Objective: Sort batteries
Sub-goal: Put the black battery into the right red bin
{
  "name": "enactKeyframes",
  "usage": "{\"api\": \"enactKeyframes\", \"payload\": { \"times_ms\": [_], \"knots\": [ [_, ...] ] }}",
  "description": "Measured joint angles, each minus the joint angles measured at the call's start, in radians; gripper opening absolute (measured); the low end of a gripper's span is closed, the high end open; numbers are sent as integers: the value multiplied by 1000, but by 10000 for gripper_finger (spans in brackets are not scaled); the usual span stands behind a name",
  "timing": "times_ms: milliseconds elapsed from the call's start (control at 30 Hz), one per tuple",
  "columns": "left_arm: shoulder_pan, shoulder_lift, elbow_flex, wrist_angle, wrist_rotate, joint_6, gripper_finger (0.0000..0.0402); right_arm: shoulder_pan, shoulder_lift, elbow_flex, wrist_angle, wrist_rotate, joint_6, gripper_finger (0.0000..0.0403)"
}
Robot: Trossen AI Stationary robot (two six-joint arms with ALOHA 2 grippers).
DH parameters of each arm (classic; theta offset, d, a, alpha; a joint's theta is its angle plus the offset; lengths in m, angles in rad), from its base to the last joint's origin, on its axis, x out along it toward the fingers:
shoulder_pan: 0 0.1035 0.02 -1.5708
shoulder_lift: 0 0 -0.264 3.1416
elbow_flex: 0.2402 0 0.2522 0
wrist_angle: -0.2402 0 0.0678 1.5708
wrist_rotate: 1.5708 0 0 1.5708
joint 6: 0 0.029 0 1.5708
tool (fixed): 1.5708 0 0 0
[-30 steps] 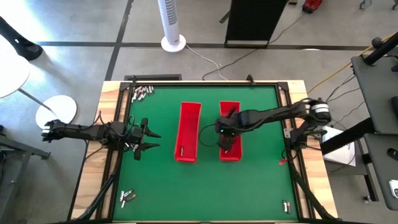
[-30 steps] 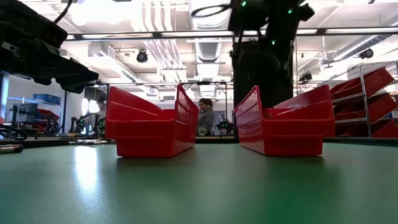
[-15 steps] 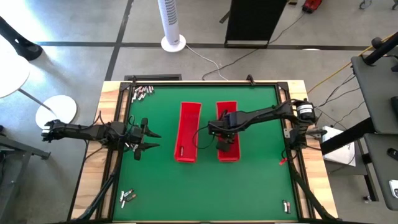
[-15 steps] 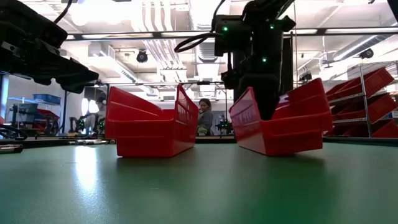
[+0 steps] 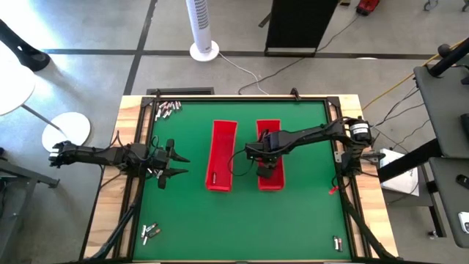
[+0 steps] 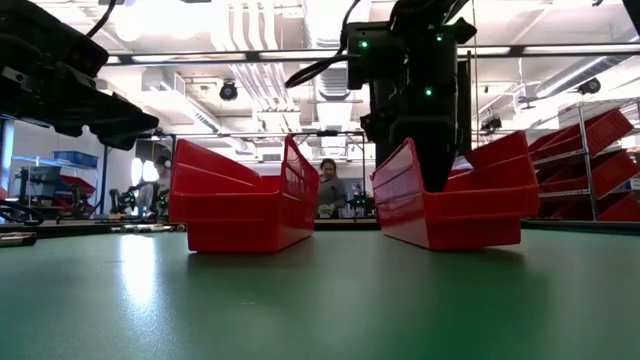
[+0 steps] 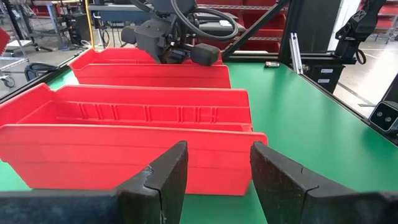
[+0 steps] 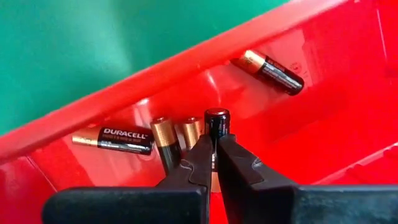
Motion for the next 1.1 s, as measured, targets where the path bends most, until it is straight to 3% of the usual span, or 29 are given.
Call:
{"api": "enactKeyframes", "payload": {
  "times_ms": [500, 833, 1100],
  "knots": [
    [0, 0, 0, 0, 0, 0, 155, -2, 0, 0, -1, 13, 14, 19],
    [0, 0, 0, 0, 0, 0, 155, -2, 0, 14, -17, 17, 10, 96],
    [0, 0, 0, 0, 0, 0, 155, -2, -14, 168, -123, 91, -5, 135]
  ]
}}
